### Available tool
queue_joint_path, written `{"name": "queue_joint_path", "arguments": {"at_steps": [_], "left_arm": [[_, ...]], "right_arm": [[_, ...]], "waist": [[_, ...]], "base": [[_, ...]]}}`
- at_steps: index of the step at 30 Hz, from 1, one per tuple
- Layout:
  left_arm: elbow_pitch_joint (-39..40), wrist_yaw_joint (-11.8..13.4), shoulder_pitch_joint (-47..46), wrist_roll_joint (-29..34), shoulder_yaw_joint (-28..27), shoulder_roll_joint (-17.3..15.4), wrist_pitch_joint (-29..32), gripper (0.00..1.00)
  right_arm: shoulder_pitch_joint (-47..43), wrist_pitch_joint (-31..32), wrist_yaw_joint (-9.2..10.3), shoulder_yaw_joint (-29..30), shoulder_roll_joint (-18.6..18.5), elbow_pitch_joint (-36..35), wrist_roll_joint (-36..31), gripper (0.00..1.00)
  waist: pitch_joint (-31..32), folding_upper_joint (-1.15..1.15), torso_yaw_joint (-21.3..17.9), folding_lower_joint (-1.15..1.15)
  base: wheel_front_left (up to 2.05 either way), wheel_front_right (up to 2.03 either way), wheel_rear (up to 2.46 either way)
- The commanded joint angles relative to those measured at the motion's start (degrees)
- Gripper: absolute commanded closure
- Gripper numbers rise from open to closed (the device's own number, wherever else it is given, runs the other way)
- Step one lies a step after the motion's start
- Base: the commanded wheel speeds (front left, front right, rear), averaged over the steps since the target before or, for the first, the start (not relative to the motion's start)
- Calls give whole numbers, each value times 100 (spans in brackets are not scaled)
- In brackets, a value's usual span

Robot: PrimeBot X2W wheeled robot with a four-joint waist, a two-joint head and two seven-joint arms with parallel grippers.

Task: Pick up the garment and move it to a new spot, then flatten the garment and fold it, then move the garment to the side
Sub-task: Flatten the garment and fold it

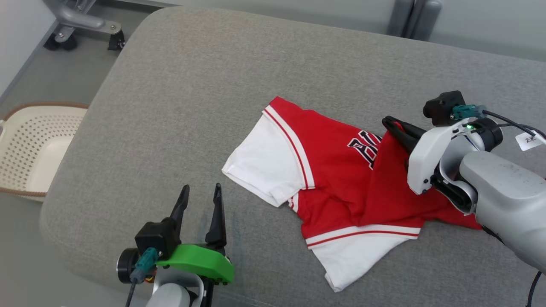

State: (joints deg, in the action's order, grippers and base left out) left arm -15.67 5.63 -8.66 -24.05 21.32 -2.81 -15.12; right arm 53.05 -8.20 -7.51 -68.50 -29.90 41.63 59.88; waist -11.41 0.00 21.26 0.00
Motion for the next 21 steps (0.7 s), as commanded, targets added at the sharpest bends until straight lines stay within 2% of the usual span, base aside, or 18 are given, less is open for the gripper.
{"name": "queue_joint_path", "arguments": {"at_steps": [1,6,12,21], "left_arm": [[-120,17,-134,109,-119,-19,-1,0],[-669,-14,-289,366,-533,-29,-2,0],[-1430,-36,-496,584,-883,-185,-2,0],[-2363,-9,-714,701,-1098,-406,-3,0]], "right_arm": [[-98,-184,4,25,-73,-49,69,100],[-373,-537,4,182,-242,-355,241,100],[-926,-686,4,669,-505,-666,243,100],[-1892,-698,5,2070,-456,-936,-254,100]], "waist": [[197,0,-466,0],[325,0,-1032,0],[413,0,-1650,0],[431,0,-2149,0]], "base": [[0,0,0],[0,0,0],[0,0,0],[0,0,0]]}}
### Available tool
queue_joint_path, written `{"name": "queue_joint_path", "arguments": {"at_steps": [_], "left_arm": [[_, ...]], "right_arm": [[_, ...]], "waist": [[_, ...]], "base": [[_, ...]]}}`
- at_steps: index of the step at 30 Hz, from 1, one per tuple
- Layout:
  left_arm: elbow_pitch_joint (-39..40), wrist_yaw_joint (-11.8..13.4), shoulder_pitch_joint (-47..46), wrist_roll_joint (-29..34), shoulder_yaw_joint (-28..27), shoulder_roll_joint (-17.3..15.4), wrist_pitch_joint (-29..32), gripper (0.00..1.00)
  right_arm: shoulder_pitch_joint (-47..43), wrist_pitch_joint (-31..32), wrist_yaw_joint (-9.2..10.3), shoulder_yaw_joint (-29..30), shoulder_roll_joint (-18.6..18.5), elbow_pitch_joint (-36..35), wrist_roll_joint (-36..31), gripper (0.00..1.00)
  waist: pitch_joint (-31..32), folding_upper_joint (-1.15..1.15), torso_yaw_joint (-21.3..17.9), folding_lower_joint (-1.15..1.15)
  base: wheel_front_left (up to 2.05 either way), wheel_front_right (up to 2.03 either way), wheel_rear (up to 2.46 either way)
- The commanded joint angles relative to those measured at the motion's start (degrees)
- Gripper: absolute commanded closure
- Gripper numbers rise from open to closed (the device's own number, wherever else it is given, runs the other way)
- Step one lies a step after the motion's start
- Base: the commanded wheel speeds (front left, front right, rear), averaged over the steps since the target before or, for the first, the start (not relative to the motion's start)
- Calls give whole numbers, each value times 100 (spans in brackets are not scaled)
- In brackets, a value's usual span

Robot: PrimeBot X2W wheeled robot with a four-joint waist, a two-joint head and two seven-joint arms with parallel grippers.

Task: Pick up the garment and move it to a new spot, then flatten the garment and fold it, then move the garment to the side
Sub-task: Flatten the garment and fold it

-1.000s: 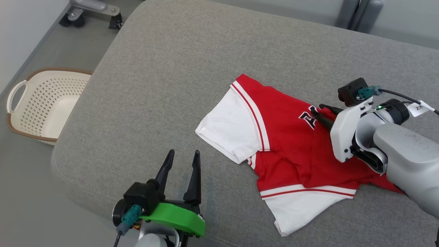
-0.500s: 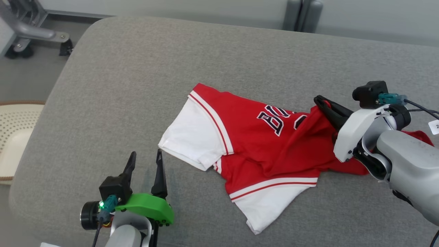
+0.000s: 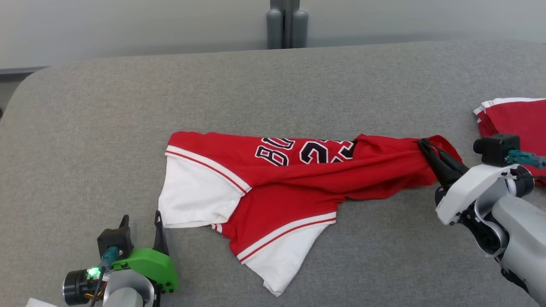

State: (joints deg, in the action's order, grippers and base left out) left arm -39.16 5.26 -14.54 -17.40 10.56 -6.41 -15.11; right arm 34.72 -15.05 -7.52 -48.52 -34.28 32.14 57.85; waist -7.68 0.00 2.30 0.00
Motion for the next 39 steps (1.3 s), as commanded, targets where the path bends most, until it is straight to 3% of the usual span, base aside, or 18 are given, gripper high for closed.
{"name": "queue_joint_path", "arguments": {"at_steps": [1,13,19,23,27,32,39], "left_arm": [[-114,22,-166,43,-20,-56,-2,0],[-1038,-577,-609,-276,41,93,8,0],[-904,-673,-624,-476,-43,206,1,0],[-508,-557,-476,-457,-160,259,-1,0],[-207,-701,-330,-481,-152,295,-1,0],[-476,-931,-315,-511,177,312,138,0],[-851,-789,-522,-589,294,332,192,0]], "right_arm": [[-119,-14,6,215,-10,29,-134,100],[-594,78,3,929,385,-263,-798,100],[-743,238,3,1149,448,-423,-988,100],[-838,340,3,1296,480,-545,-1083,100],[-915,441,3,1445,516,-647,-1178,100],[-993,580,3,1588,561,-758,-1296,100],[-982,752,3,1741,619,-915,-1442,100]], "waist": [[54,0,-269,0],[112,0,-310,0],[132,0,-204,0],[117,0,-128,0],[104,0,-80,0],[86,0,-76,0],[29,0,-130,0]], "base": [[0,0,0],[0,0,0],[0,0,0],[0,0,0],[0,0,0],[0,0,0],[0,0,0]]}}
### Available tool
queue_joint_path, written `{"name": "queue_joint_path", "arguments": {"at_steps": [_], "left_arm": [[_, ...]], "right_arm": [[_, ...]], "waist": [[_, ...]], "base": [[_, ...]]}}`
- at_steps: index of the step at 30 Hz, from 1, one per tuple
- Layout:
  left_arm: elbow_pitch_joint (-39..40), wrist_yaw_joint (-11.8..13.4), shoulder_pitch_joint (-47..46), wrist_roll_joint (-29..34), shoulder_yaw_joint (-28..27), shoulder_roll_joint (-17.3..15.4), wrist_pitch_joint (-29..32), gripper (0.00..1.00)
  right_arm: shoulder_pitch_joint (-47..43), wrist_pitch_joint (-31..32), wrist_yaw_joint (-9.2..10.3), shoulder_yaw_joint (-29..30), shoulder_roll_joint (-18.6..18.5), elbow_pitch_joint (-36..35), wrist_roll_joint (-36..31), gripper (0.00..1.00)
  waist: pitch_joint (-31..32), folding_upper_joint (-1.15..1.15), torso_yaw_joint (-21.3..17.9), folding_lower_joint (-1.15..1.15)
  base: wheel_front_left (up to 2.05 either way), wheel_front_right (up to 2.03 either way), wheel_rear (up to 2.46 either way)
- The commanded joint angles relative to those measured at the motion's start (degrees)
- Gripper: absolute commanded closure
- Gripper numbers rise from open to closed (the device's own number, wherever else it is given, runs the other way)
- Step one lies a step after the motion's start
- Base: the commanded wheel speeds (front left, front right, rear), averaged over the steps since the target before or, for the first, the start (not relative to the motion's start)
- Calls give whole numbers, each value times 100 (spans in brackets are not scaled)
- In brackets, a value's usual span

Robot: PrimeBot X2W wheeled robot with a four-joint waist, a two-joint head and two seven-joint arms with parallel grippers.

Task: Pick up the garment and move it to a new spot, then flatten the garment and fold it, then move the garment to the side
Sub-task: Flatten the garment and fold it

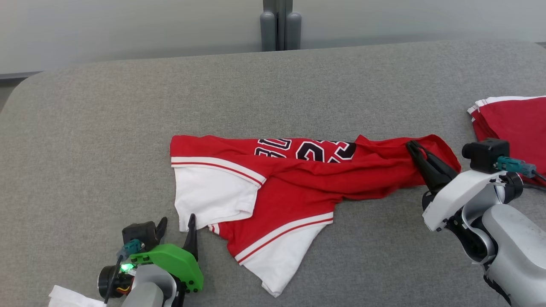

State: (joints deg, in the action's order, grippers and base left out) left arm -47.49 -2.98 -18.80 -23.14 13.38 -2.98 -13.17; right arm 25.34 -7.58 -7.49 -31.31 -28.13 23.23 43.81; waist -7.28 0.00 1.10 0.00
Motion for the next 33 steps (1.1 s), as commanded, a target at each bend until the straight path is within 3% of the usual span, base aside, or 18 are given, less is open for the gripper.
{"name": "queue_joint_path", "arguments": {"at_steps": [1,7,8,10,21,27,33], "left_arm": [[-65,59,-122,-22,30,-9,18,0],[-405,48,-312,-34,152,-4,181,0],[-470,9,-331,-67,175,-1,231,13],[-545,-21,-385,-95,212,0,234,100],[-249,-242,-429,-481,34,-5,-119,100],[663,-399,-612,-1106,-263,-22,-125,100],[1958,-448,-975,-1805,-536,-168,290,100]], "right_arm": [[-47,25,0,35,10,-42,-55,100],[-67,137,0,124,33,-160,-134,100],[-73,139,0,140,36,-177,-156,100],[-85,174,0,169,43,-200,-177,100],[-80,131,0,279,37,-190,-303,100],[291,78,0,310,-10,-192,-434,100],[951,-78,0,309,-81,-243,-696,100]], "waist": [[-19,0,-19,0],[-73,0,-62,0],[-76,0,-64,0],[-75,0,-62,0],[218,0,55,0],[526,0,20,0],[868,0,-102,0]], "base": [[0,0,0],[0,0,0],[0,0,0],[0,0,0],[0,0,0],[0,0,0],[0,0,0]]}}
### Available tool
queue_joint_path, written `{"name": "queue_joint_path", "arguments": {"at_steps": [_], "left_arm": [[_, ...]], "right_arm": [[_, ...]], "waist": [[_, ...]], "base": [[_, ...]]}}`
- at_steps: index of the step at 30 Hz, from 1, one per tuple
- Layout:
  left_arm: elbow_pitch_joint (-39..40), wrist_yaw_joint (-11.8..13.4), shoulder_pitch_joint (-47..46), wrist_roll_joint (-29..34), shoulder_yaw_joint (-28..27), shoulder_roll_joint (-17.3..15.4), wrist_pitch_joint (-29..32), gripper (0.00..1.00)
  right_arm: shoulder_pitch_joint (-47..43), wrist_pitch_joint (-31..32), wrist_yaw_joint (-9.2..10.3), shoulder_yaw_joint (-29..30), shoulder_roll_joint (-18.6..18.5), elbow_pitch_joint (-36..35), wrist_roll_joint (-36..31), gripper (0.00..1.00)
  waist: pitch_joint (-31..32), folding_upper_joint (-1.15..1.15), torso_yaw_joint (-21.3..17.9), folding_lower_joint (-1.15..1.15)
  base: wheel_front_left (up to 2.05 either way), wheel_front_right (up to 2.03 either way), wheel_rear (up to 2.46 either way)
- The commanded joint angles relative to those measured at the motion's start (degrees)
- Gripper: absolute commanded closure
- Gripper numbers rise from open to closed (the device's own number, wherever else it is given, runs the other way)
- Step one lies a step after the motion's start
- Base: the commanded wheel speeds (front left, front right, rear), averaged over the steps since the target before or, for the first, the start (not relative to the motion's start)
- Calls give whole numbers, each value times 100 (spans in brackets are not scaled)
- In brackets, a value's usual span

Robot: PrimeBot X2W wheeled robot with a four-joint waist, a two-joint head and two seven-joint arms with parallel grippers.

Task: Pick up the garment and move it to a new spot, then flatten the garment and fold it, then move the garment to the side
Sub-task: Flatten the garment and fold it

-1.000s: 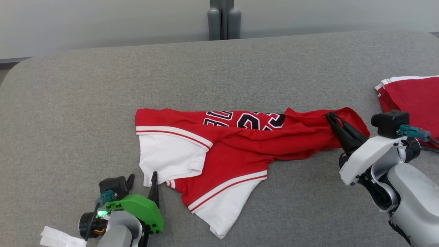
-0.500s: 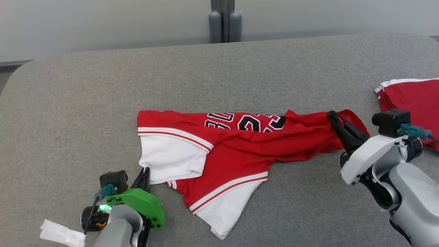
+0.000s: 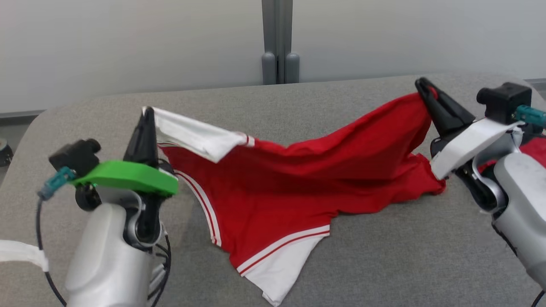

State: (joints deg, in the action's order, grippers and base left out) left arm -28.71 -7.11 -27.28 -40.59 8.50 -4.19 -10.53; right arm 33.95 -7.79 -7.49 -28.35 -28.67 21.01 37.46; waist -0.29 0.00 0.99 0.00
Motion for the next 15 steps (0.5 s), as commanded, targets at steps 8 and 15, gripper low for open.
{"name": "queue_joint_path", "arguments": {"at_steps": [8,15], "left_arm": [[1945,461,-572,-564,-533,-220,632,100],[3400,1202,-190,-702,-705,-493,1528,100]], "right_arm": [[784,-310,0,196,52,-333,-406,100],[521,124,0,541,67,-1039,-482,100]], "waist": [[566,0,-366,0],[700,0,-526,0]], "base": [[0,0,0],[0,0,0]]}}
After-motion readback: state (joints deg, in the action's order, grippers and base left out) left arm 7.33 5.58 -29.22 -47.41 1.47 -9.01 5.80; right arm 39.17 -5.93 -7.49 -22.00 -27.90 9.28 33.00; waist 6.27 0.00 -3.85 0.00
